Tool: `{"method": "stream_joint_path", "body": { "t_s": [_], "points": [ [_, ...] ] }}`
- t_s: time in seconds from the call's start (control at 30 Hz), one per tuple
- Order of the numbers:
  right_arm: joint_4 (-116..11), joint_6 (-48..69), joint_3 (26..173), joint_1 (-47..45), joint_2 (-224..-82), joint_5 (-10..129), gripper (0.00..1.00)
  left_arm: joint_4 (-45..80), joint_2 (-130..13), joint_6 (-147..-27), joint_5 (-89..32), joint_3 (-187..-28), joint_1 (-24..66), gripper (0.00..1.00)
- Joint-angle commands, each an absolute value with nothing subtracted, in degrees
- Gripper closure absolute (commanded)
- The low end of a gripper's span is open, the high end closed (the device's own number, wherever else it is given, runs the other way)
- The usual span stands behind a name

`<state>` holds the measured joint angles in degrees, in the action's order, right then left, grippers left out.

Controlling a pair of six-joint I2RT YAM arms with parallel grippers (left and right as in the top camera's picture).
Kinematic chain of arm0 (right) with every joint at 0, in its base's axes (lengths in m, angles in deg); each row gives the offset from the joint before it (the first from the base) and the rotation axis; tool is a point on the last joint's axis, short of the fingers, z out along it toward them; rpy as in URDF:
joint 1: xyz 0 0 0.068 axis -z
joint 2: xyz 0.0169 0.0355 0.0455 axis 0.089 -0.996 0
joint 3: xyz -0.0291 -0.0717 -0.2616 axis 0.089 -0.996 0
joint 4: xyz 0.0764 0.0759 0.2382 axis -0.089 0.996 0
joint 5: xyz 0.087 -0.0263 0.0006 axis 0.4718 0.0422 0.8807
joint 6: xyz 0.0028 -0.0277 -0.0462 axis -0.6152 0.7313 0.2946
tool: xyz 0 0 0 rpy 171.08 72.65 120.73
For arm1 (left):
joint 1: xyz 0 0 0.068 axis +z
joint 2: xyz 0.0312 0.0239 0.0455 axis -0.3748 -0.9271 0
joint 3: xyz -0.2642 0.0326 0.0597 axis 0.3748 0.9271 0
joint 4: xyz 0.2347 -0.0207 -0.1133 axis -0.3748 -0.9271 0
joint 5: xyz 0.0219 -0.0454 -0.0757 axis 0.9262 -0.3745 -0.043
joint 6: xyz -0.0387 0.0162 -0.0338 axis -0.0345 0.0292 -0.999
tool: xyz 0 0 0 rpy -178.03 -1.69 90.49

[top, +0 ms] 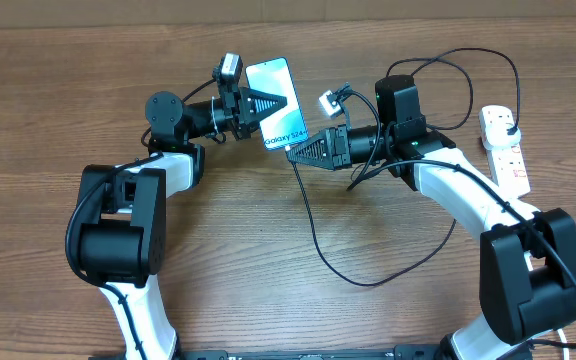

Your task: Plug charger to phone and switch on socket

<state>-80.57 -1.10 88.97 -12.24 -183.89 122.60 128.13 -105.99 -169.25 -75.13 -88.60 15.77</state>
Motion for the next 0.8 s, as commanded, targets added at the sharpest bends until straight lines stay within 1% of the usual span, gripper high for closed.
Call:
{"method": "stream_joint_path", "body": {
  "t_s": [0.0,0.17,0.77],
  "points": [
    [-80.8,-1.6,88.9,-12.0,-184.1,120.7,0.96,128.7,-105.4,-167.9,-74.8,-90.2,16.0,0.96],
    [-81.1,-2.9,88.9,-12.0,-184.1,118.7,0.96,128.7,-105.4,-167.9,-74.8,-90.2,16.0,0.96],
    [-85.1,-6.0,88.9,-12.0,-184.1,118.4,0.96,128.7,-105.4,-166.8,-76.9,-90.2,16.0,0.96]
  ]
}}
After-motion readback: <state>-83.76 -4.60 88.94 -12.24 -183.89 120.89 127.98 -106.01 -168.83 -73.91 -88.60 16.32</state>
